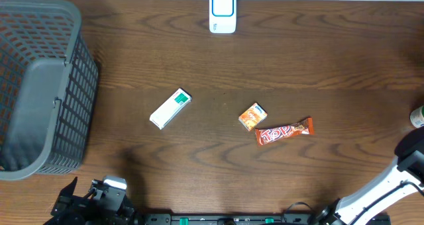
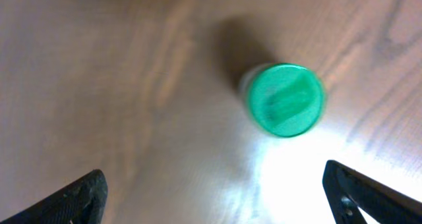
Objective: Scan the item barcode
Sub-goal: 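Reach the right gripper to the Kleenex pack and grasp it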
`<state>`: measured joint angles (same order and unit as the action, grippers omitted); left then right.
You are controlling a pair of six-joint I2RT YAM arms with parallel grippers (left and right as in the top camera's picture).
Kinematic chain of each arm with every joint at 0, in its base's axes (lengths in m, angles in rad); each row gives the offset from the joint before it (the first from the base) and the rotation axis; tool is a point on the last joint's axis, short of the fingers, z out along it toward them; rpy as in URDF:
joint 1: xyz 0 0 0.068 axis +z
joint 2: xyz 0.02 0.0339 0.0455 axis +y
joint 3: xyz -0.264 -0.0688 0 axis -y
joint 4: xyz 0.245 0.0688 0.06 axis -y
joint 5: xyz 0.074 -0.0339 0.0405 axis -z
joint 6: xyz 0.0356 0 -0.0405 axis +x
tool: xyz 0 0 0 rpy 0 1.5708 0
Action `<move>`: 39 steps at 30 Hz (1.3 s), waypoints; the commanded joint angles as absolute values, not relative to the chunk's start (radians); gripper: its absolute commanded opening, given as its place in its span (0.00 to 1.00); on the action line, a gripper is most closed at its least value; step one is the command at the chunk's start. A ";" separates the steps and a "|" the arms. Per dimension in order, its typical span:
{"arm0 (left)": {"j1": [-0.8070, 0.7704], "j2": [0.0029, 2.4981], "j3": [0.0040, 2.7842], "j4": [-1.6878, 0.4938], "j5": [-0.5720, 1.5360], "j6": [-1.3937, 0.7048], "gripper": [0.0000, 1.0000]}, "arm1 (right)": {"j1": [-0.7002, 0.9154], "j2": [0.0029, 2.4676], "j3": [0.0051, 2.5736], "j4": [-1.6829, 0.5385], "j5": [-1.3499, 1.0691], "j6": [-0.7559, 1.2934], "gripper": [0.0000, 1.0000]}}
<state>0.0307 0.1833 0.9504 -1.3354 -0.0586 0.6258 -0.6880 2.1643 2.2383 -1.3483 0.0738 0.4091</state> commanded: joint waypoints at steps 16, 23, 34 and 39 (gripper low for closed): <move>0.027 0.182 0.953 -1.335 -0.064 0.628 0.98 | 0.142 2.164 2.189 -1.457 -0.241 -0.330 0.99; 0.027 0.182 0.953 -1.335 -0.064 0.628 0.98 | 0.356 2.164 1.976 -1.323 -0.238 -0.383 0.99; 0.027 0.182 0.953 -1.335 -0.064 0.628 0.98 | 0.414 2.164 1.702 -1.168 -0.224 -0.339 0.99; 0.027 0.182 0.953 -1.335 -0.064 0.628 0.98 | 0.421 2.164 1.602 -1.095 -0.199 -0.299 0.99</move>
